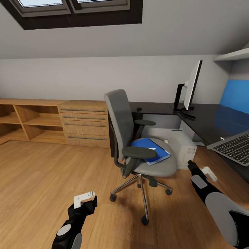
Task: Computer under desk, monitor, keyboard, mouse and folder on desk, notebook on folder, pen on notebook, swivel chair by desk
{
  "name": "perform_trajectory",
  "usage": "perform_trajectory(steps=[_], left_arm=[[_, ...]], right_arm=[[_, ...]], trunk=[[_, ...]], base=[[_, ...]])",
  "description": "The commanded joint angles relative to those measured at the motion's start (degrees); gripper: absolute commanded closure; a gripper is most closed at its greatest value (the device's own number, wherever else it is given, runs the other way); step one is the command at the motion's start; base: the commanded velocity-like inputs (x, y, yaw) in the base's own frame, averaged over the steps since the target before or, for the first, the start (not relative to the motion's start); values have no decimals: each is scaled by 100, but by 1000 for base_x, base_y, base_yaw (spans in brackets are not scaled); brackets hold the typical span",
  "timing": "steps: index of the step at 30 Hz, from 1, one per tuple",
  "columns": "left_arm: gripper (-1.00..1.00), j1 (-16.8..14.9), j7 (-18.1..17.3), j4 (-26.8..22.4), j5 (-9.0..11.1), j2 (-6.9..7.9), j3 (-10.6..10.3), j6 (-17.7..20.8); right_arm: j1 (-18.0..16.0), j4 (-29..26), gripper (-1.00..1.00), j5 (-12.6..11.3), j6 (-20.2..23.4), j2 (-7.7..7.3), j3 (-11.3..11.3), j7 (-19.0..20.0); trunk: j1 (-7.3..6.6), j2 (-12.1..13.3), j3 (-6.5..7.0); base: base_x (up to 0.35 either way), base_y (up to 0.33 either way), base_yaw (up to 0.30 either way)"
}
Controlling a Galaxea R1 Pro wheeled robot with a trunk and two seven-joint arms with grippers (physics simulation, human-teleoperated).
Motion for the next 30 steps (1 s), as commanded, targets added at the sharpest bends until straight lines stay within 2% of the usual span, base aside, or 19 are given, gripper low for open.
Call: perform_trajectory(steps=[1, 4, 9, 18, 30], left_arm=[[-100, -3, 53, -5, 60, 1, -9, 18], [-100, -1, 53, 22, 59, 1, -14, 18], [-100, 0, 53, 59, 54, 1, -16, 12], [-100, -1, 51, 78, 58, 1, -17, 9], [-100, -3, 58, 140, 60, 1, -17, 15]], right_arm=[[-3, 10, -100, -74, -17, 2, 23, 71], [-3, 52, -100, -107, -10, 9, 7, 365], [-3, 111, -100, -121, -13, 13, 3, 588], [-3, 132, -100, -104, -20, 5, 5, 667], [6, 134, -100, -102, -21, -22, 13, 662]], trunk=[[-1, -3, -6], [-1, -3, -6], [-1, -3, -6], [-1, -3, -6], [-1, -3, -6]], base=[[0, 0, 0], [0, 0, 0], [1, 0, 0], [115, 0, 0], [306, 0, 0]])
